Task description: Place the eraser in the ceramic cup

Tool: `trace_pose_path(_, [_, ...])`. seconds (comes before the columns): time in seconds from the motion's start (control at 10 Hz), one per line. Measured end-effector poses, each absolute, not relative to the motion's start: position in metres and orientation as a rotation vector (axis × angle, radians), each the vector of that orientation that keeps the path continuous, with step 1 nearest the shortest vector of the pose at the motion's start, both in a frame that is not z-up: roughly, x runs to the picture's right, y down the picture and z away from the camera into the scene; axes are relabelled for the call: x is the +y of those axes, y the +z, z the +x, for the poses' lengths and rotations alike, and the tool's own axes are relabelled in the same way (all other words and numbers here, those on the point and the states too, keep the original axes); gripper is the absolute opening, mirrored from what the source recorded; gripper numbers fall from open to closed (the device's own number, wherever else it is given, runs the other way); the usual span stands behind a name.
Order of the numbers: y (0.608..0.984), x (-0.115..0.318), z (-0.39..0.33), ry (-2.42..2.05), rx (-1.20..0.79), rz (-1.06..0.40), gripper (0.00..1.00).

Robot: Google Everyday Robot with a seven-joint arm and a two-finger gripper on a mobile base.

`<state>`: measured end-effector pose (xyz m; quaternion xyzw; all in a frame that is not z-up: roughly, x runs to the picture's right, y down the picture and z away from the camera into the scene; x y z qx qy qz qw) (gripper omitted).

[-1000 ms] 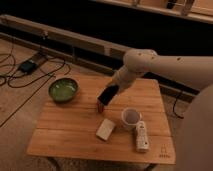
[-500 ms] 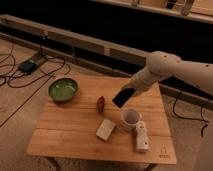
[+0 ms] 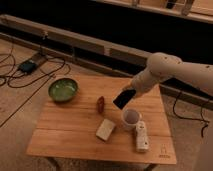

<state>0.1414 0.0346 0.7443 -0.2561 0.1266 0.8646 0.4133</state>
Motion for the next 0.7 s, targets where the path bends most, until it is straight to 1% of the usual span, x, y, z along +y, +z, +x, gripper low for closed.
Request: trace_pose_path(0.7, [0.744,0.051,0.165,2.178,0.325,-0.666,0.0])
